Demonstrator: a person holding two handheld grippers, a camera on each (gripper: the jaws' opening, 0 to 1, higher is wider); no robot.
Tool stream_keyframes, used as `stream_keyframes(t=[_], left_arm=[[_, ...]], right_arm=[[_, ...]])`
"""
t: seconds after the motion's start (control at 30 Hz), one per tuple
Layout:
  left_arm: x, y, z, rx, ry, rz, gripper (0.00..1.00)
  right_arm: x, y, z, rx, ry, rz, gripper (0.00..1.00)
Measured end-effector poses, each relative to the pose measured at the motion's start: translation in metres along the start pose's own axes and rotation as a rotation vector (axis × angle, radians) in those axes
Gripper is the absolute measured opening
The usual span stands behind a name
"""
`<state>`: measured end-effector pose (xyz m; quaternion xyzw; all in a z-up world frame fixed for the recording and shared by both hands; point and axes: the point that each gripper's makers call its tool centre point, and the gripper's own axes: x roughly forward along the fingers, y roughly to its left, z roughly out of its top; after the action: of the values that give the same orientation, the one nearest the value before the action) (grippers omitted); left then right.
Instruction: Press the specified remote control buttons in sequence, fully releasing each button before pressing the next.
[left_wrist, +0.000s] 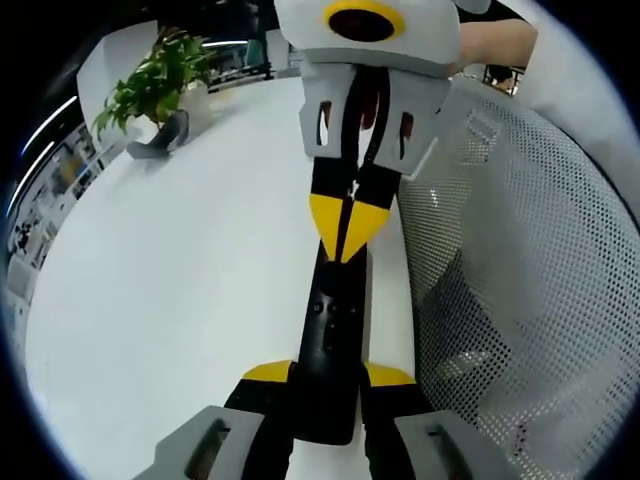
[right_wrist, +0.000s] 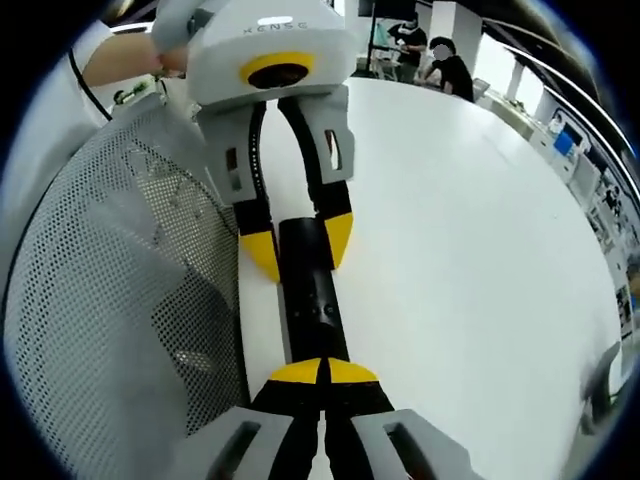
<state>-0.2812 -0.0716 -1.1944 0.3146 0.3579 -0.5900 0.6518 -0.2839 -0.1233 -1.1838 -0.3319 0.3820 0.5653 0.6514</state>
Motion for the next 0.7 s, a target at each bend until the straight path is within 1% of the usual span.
stream_keyframes(t=[0.07,0.13,0.2,0.27,0.3,0.43,0.47,0.57,0.63,0.7], left_arm=[[0.0001,0.0000,-0.0001,0.001,0.000,-0.002,0.24],[0.0001,-0.0001,-0.0002,0.004,0.000,-0.003,0.24],[0.0000,-0.0001,-0.0003,0.005,0.000,-0.005,0.24],[0.0000,-0.0001,-0.0004,0.006,0.001,-0.005,0.24],[0.0001,-0.0002,-0.0004,0.006,0.002,-0.005,0.24],[0.0002,-0.0003,-0.0005,0.002,0.000,-0.003,0.24],[0.0002,-0.0004,-0.0005,0.001,-0.002,-0.002,0.24],[0.0001,-0.0005,-0.0005,-0.002,-0.008,0.000,0.24],[0.0002,-0.0005,-0.0005,-0.003,-0.010,0.000,0.24],[0.0003,-0.0003,-0.0007,-0.005,-0.011,0.001,0.24]], right_arm=[[0.0022,0.0007,0.0024,-0.014,0.001,-0.006,0.00],[0.0025,0.0003,0.0027,-0.026,0.021,-0.010,0.00],[0.0025,-0.0004,0.0022,-0.008,0.021,-0.014,0.00],[0.0022,-0.0009,0.0021,0.014,0.006,-0.020,0.00],[0.0015,-0.0012,0.0016,0.036,-0.020,-0.028,0.00],[0.0009,-0.0020,0.0020,0.086,-0.060,-0.042,0.00],[0.0008,-0.0021,0.0020,0.090,-0.065,-0.044,0.00],[-0.0001,-0.0017,0.0019,0.097,-0.111,-0.049,0.00],[-0.0007,-0.0017,0.0026,0.126,-0.148,-0.045,0.00],[-0.0014,-0.0016,0.0028,0.135,-0.163,-0.041,0.00]])
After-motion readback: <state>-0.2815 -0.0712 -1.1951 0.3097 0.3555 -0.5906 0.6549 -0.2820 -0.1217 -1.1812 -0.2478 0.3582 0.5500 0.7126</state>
